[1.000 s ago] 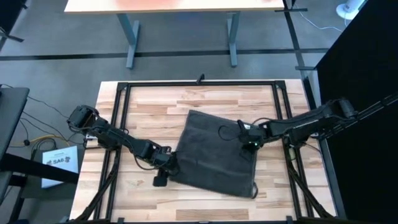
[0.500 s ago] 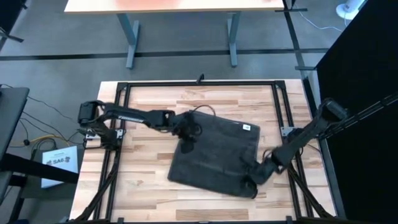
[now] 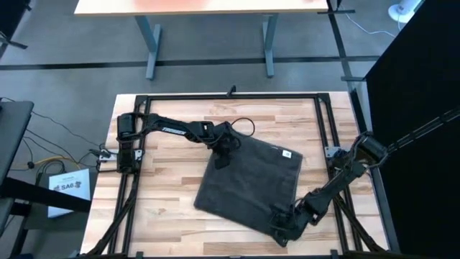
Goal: Roll towel
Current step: Roll the black towel
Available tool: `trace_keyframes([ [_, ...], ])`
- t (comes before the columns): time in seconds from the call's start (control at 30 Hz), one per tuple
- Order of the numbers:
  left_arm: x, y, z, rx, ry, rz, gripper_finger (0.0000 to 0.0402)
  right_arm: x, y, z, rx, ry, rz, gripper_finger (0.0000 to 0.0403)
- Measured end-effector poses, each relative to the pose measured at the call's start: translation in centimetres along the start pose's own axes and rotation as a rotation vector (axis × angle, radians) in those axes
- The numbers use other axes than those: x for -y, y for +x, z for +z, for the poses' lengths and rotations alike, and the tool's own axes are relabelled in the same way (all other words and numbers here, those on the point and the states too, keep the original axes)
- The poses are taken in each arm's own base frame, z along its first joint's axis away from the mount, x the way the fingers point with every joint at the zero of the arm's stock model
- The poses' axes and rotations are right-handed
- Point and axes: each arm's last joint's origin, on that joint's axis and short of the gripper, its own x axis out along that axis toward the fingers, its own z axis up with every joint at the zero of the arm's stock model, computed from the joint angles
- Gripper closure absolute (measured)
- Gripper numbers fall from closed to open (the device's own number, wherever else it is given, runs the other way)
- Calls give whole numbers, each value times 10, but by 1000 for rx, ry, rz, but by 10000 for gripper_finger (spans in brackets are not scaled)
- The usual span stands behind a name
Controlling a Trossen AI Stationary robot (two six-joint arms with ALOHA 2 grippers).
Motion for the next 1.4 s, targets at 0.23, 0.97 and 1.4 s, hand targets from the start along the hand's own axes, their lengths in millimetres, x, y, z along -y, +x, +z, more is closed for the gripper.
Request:
trace_keyframes([
  [0.23,-16,-11,3,48,-33,-25,240,0,-4,-20,-32,31,-21,269],
  [0.97,131,-96,-22,-94,157,-67,240,82,-90,121,142,-346,-509,269],
  [1.4,155,-20,-42,-262,127,-36,240,153,-78,140,82,-219,-424,269],
])
